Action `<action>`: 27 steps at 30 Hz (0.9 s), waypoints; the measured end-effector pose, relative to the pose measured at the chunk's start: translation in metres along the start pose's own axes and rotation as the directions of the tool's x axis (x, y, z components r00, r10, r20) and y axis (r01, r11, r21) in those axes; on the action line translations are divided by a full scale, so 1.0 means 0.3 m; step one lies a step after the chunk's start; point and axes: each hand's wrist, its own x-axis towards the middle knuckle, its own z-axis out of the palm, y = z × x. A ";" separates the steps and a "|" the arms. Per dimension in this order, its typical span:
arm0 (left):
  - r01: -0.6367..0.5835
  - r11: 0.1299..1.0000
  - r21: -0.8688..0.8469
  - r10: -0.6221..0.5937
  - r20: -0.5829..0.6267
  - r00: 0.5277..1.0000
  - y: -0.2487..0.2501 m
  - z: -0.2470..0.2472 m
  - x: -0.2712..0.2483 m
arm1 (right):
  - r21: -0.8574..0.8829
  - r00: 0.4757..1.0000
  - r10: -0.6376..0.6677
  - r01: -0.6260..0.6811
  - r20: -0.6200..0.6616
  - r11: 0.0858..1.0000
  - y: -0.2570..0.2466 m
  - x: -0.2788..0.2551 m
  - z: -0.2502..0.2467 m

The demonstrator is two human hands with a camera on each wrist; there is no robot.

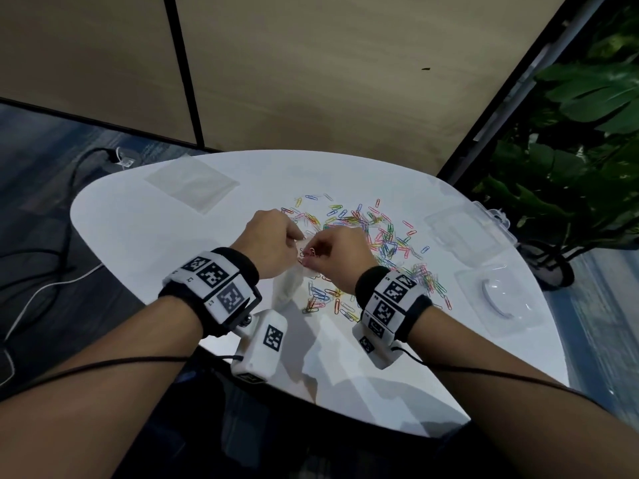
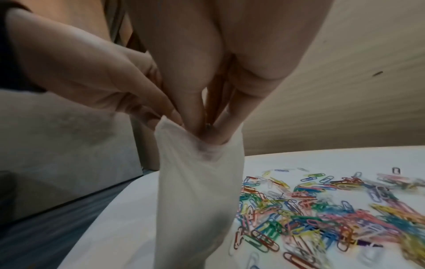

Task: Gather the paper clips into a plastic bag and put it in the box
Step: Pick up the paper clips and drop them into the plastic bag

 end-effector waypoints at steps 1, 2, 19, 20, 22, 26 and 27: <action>-0.002 1.000 -0.002 0.002 0.004 1.000 -0.002 -0.003 0.001 | -0.051 0.999 -0.014 0.017 0.047 0.999 -0.001 0.000 0.002; -0.006 1.000 0.000 0.006 0.008 1.000 -0.002 -0.006 0.002 | -0.065 0.995 -0.025 0.031 0.093 0.997 -0.002 0.000 0.002; 0.023 0.996 0.090 -0.023 -0.002 1.000 -0.072 -0.065 0.024 | -0.562 0.741 -0.172 0.620 0.649 0.548 0.311 -0.177 0.167; 0.023 0.996 0.089 -0.023 0.001 1.000 -0.072 -0.062 0.026 | -0.598 0.772 -0.154 0.587 0.617 0.545 0.328 -0.176 0.155; 0.022 0.996 0.090 -0.023 0.012 1.000 -0.070 -0.055 0.030 | -0.666 0.834 -0.076 0.487 0.546 0.565 0.365 -0.159 0.137; 0.007 0.994 0.106 -0.011 0.040 0.999 -0.064 -0.038 0.032 | -0.675 0.895 -0.031 0.357 0.444 0.645 0.440 -0.114 0.129; 0.004 0.994 0.110 -0.008 0.041 0.999 -0.061 -0.035 0.031 | -0.661 0.909 -0.068 0.348 0.410 0.665 0.443 -0.104 0.128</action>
